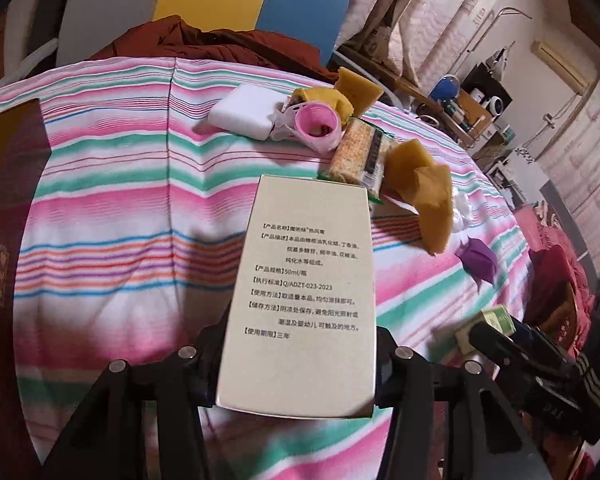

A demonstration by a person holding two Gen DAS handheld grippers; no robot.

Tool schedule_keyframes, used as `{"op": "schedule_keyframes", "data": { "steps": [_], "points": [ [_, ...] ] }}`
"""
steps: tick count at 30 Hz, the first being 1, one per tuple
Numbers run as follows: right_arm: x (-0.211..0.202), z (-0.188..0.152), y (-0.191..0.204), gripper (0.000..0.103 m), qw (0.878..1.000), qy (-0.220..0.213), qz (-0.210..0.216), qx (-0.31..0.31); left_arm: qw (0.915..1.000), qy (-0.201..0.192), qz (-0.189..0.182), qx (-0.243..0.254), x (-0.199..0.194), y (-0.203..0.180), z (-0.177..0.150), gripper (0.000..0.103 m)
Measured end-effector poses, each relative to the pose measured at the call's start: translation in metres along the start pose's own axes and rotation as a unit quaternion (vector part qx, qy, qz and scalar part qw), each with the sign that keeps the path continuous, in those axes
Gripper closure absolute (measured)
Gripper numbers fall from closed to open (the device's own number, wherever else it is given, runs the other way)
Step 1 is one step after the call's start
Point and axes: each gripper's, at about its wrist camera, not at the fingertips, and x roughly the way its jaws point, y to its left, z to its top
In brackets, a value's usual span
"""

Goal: Organize objects
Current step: 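Carry both boxes over the gold tray and open both tools to drop them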

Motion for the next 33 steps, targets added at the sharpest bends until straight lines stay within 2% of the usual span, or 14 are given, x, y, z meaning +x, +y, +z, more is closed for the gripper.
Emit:
{"op": "schedule_keyframes", "data": {
  "steps": [8, 14, 22, 26, 33],
  "points": [
    [0.004, 0.004, 0.030, 0.026, 1.000, 0.007, 0.027, -0.014, 0.9997, -0.016, -0.004, 0.016, -0.027, 0.006, -0.016, 0.053],
    [0.004, 0.006, 0.065, 0.026, 0.998, 0.006, 0.048, -0.046, 0.9986, -0.047, -0.007, 0.022, -0.064, 0.013, -0.021, 0.053],
    [0.006, 0.006, 0.105, 0.026, 0.994, 0.012, 0.084, -0.062, 0.9962, -0.085, -0.006, -0.020, -0.111, 0.049, -0.021, 0.053],
    [0.004, 0.006, 0.135, 0.026, 0.990, 0.009, 0.115, -0.082, 0.9939, -0.105, 0.012, -0.031, -0.135, 0.068, -0.022, 0.053],
    [-0.003, 0.005, 0.195, 0.026, 0.977, -0.001, 0.169, -0.128, 0.9870, -0.124, 0.065, -0.080, -0.166, 0.129, -0.027, 0.052]
  ]
}}
